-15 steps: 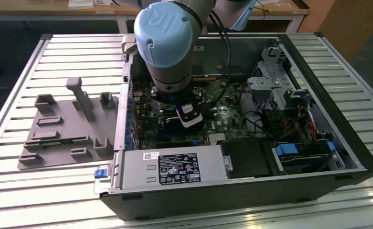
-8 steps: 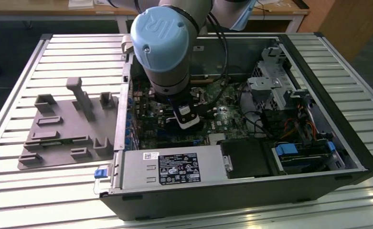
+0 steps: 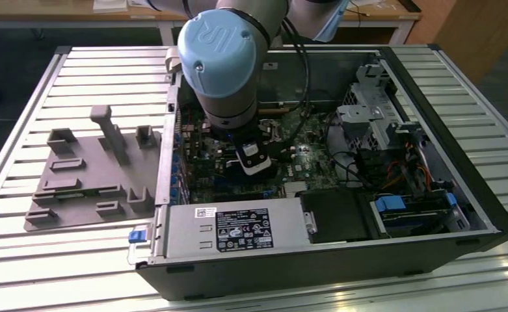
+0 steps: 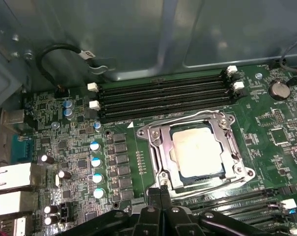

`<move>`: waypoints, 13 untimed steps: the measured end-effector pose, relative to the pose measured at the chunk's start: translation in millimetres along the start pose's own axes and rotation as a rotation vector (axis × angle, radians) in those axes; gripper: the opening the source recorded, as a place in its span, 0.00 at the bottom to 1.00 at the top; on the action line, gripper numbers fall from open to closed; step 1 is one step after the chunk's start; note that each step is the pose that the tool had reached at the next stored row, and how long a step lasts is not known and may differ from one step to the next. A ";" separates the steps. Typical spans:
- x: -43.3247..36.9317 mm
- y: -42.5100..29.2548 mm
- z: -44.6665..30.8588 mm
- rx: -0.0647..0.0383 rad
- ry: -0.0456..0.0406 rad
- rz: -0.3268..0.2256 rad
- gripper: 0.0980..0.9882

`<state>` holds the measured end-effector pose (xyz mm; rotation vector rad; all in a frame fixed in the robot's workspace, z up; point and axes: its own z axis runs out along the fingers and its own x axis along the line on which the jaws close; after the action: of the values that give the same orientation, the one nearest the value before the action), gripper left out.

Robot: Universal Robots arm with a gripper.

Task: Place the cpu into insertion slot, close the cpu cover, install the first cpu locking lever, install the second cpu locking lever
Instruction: 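Install the second cpu locking lever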

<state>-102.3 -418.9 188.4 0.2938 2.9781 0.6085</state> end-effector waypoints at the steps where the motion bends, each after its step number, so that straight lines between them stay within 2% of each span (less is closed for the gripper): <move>1: 0.2 0.5 0.4 0.000 -0.0001 0.000 0.00; 13: 2.6 5.2 5.6 0.000 0.0000 0.000 0.00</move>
<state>-103.3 -411.6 185.2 0.2937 2.9780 0.6086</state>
